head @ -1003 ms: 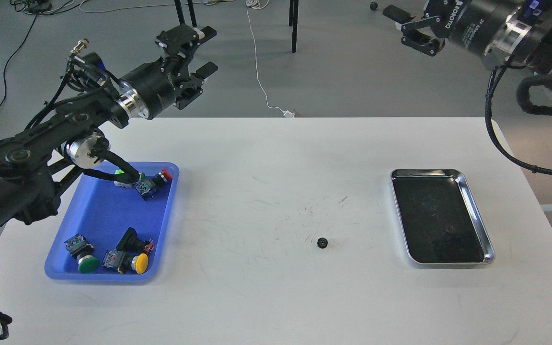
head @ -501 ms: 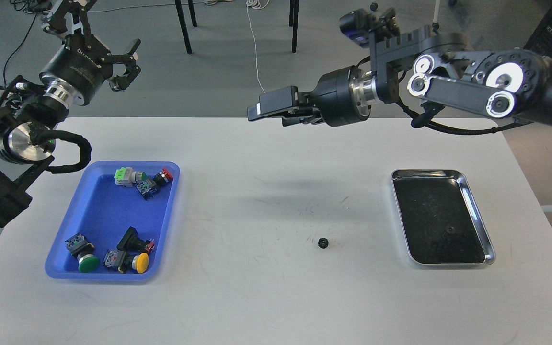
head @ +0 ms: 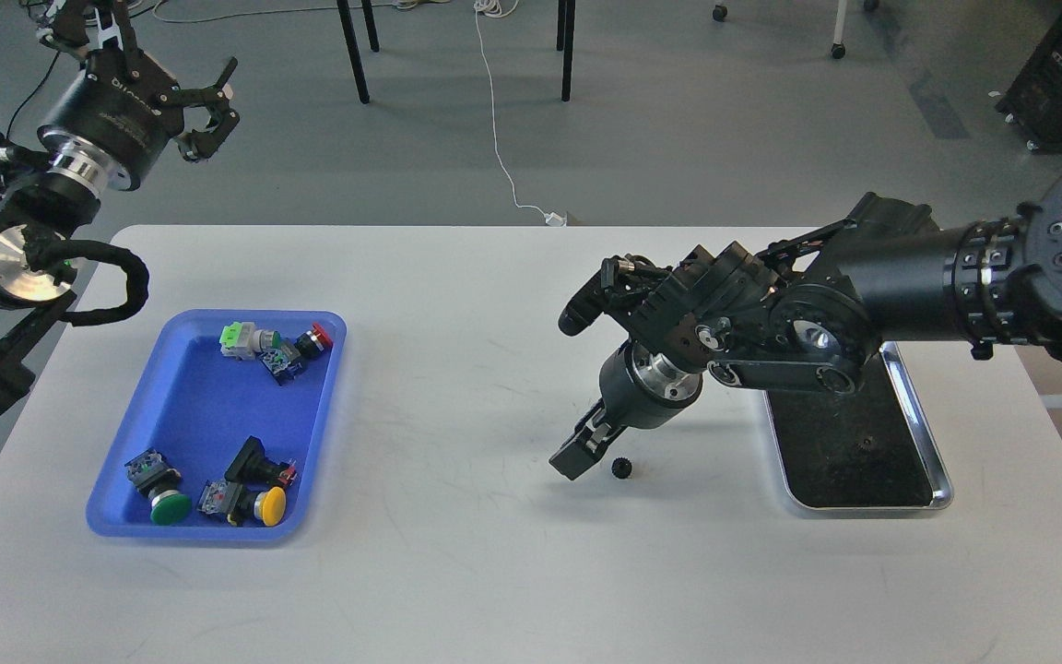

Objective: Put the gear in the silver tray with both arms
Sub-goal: 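Close the right gripper on the black gear on the table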

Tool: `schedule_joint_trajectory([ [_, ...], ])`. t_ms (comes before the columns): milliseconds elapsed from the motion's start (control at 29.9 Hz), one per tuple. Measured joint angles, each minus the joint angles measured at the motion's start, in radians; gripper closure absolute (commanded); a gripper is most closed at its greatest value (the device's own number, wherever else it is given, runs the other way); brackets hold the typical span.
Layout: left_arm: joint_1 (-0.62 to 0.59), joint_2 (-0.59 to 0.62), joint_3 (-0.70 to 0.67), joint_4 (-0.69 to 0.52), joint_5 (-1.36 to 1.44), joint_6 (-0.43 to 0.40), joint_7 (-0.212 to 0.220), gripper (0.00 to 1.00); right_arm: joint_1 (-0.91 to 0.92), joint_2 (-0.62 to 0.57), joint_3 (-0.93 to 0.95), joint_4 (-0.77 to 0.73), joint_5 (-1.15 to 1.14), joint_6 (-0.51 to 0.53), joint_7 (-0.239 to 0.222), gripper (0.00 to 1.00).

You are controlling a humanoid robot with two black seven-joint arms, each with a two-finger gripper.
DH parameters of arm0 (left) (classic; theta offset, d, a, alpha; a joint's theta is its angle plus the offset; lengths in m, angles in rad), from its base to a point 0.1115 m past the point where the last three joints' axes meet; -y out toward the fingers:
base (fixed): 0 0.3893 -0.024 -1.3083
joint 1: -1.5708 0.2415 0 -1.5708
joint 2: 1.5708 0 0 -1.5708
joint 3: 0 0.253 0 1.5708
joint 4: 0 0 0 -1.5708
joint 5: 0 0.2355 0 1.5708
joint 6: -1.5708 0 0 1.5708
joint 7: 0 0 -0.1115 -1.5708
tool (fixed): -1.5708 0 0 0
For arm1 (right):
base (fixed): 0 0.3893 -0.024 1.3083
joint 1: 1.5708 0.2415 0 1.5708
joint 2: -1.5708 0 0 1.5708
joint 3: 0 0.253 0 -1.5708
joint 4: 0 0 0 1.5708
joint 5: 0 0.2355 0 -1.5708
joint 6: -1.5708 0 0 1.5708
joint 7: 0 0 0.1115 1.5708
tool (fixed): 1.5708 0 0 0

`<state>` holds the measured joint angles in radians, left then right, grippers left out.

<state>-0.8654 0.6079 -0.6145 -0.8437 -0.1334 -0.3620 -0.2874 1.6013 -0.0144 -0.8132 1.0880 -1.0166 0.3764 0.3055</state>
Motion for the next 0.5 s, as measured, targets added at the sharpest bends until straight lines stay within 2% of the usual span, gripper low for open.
schedule_joint_trajectory([
  [334, 0.001, -0.006, 0.005, -0.001, 0.004, -0.002, 0.0, 0.03, -0.02, 0.002, -0.041, 0.001, -0.092, -0.01, -0.002, 0.41],
  [501, 0.001, -0.006, 0.003, -0.003, 0.005, -0.001, -0.006, 0.03, -0.031, 0.013, -0.044, 0.0, -0.094, -0.01, -0.003, 0.47],
])
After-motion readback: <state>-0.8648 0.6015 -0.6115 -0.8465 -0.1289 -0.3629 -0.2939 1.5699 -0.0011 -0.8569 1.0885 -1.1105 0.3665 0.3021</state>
